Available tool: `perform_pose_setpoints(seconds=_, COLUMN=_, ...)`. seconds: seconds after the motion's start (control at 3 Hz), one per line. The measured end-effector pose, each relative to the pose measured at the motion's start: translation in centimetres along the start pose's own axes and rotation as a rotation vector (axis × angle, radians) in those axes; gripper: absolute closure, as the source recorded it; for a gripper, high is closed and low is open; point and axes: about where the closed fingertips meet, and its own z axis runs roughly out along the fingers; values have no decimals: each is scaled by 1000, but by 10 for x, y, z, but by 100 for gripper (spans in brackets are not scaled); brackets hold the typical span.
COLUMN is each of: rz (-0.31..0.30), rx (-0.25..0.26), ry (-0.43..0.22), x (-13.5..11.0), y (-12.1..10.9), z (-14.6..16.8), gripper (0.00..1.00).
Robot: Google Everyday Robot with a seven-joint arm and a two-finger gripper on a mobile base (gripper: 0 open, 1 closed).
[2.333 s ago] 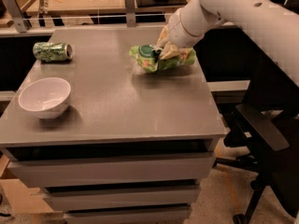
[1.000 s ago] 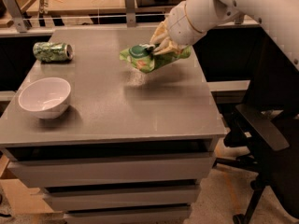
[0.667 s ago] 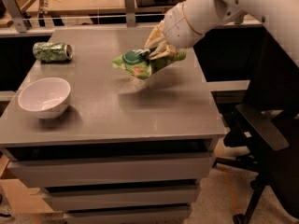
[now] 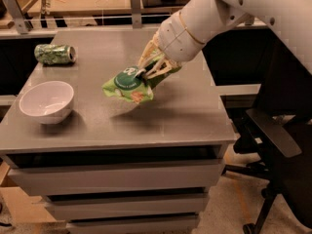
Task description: Move green rice chip bag near white bowl
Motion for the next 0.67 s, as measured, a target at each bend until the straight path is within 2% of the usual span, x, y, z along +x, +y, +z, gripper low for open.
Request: perform_pose_setpoints(seconds=0.67, rz=-89, rx=-71, ry=-58, x=-41, y=23, z=18, gripper=100)
